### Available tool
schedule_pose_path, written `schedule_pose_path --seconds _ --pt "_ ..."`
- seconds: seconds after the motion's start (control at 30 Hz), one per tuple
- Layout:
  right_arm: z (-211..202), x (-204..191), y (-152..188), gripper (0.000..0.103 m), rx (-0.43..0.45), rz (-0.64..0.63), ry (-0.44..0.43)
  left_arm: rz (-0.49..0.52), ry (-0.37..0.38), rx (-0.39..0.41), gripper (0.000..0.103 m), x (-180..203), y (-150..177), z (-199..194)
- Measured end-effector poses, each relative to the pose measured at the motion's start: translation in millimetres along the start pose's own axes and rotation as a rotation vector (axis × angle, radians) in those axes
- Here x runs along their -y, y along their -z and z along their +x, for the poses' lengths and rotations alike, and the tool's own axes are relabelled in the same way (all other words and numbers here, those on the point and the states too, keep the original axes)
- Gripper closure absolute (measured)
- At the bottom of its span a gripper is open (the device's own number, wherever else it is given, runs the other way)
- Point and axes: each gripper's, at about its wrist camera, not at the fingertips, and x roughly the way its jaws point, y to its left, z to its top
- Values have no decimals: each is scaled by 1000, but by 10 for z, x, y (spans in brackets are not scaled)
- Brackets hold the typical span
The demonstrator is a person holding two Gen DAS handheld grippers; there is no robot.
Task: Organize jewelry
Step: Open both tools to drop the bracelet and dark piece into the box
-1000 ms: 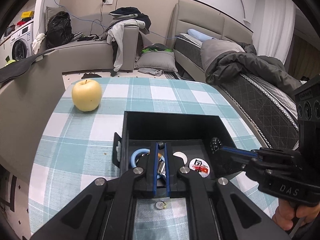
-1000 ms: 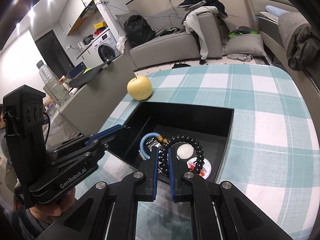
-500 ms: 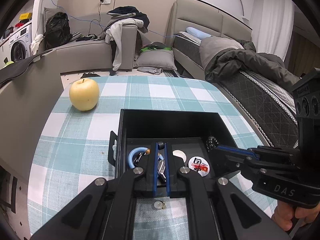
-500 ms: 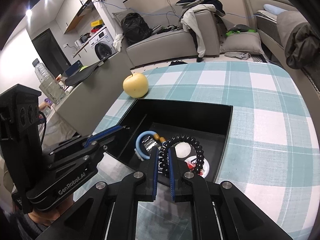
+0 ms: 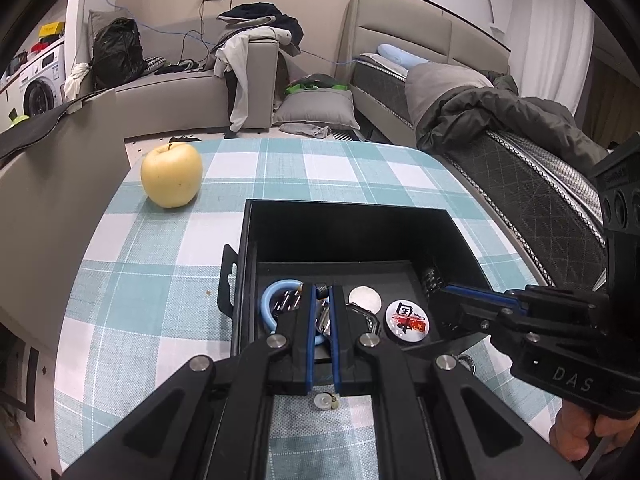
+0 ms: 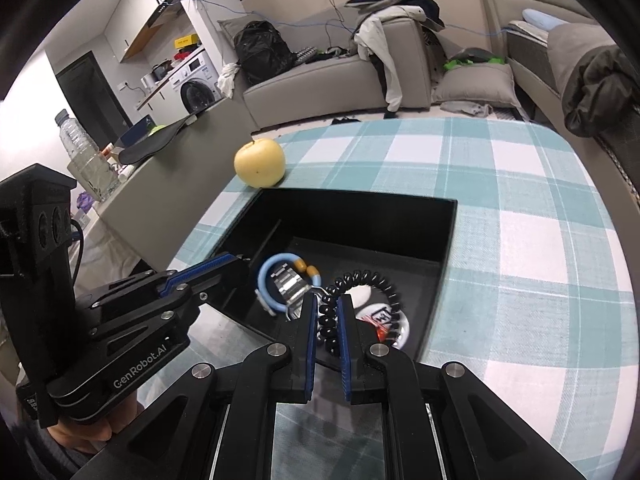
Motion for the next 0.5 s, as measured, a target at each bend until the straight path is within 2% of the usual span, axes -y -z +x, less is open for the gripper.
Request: schedule_pose_path --seconds 0.17,0.27,0.33,0.37,0.43,0.47,0.5 --pt "-59 9 -25 91 15 -3 5 -8 -2 -11 101 16 5 30" --pt "-166 14 -33 75 43 -12 5 -16 -7 -17 101 14 5 31" --pt "-255 38 -37 57 72 -9 -5 -28 3 -17 100 9 2 12" --pt "-304 52 -40 55 84 -5 -6 -30 7 -13 97 15 0 -7" --pt "-407 87 -36 41 101 0 -7 -33 13 -9 85 27 -5 -55" --pt "-448 102 -35 34 107 5 -2 -39 16 -12 70 28 -7 -81" --pt "-494 121 -30 21 113 8 3 -52 18 -21 52 21 -8 -108"
